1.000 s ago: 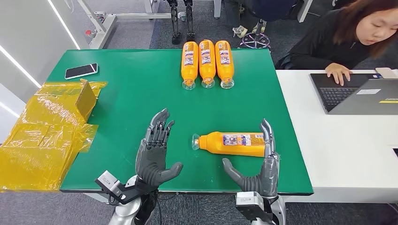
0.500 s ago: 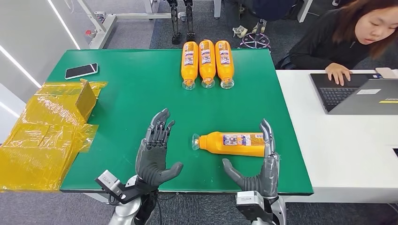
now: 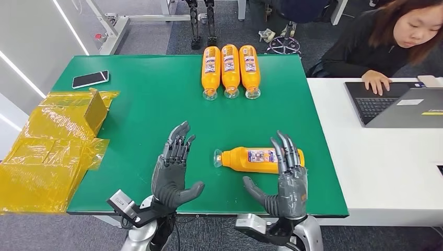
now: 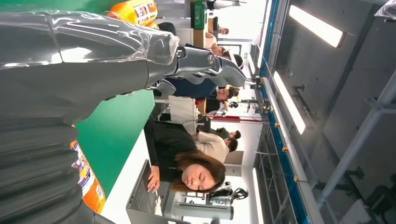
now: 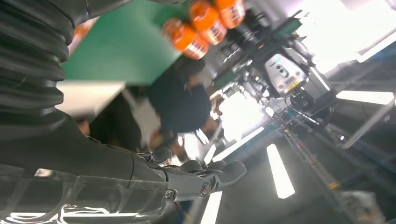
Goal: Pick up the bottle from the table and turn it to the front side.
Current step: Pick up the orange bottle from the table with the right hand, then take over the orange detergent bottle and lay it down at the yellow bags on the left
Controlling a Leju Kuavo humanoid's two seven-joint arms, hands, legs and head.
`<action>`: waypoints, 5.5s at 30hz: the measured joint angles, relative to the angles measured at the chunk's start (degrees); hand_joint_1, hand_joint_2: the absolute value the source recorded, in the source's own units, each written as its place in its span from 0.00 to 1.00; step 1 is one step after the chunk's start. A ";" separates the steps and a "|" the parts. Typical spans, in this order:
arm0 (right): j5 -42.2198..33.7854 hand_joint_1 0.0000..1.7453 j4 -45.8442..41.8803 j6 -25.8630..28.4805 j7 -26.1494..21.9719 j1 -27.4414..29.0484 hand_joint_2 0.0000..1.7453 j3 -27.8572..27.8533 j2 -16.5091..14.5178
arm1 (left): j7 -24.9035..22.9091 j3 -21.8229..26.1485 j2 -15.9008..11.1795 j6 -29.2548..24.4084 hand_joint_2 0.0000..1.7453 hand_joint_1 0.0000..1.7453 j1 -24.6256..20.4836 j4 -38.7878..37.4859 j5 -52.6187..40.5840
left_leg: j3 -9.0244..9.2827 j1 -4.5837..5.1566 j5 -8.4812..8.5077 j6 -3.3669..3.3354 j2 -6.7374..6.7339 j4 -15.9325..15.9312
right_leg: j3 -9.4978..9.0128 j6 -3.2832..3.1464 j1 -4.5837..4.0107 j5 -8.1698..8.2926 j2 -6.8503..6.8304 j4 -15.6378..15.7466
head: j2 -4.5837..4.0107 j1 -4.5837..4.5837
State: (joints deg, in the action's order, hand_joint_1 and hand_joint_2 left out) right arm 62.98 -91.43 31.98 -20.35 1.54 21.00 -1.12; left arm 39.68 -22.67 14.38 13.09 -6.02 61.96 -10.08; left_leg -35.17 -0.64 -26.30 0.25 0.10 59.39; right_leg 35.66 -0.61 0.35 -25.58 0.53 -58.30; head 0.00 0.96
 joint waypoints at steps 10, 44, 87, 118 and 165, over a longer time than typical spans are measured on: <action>22.73 0.00 5.51 0.09 15.41 -4.99 1.00 0.17 7.08 | 0.49 0.00 -0.08 1.04 1.00 0.00 0.24 0.00 -0.38 | -0.01 0.02 0.00 0.00 0.04 0.01 | -0.03 0.01 0.01 0.01 -0.04 0.01 | 0.00 -0.01; -19.75 0.00 37.73 -39.34 -3.31 -30.34 1.00 7.71 20.41 | 0.56 0.00 -0.87 1.33 1.00 0.00 3.06 1.09 -0.04 | 0.01 0.02 0.01 -0.05 0.10 0.05 | -0.05 0.02 0.01 0.03 -0.09 0.00 | 0.00 -0.01; -46.31 0.00 64.94 -77.00 0.59 -63.83 1.00 48.41 15.41 | 0.14 0.00 -1.42 -0.59 1.00 0.00 3.42 2.27 2.25 | 0.04 0.03 0.09 -0.13 0.13 0.09 | -0.10 0.04 0.01 0.09 -0.11 0.00 | -0.01 -0.02; -46.56 1.00 64.81 -63.76 -0.42 -61.76 1.00 54.07 16.51 | 0.02 0.20 -1.79 -0.95 1.00 0.00 3.63 3.33 2.93 | 0.10 0.02 0.09 -0.13 0.10 0.08 | -0.17 0.05 0.01 0.09 -0.07 -0.02 | 0.00 -0.02; -13.18 1.00 10.67 -12.58 4.70 -14.76 1.00 23.00 15.37 | -1.50 4.16 -1.40 -0.77 1.00 0.00 3.17 5.08 1.02 | 0.02 0.01 -0.05 -0.05 0.30 0.02 | -0.12 0.08 -0.01 -0.13 -0.26 0.02 | 0.00 -0.02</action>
State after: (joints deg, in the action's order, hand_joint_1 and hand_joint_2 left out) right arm 49.80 -80.76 19.40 -15.66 -13.22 44.00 14.25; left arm 38.18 -18.50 12.98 12.32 -2.85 67.04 -9.05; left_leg -35.15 -0.63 -26.35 0.20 0.39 59.41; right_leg 35.54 -0.54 0.33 -25.71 0.27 -58.27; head 0.00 0.95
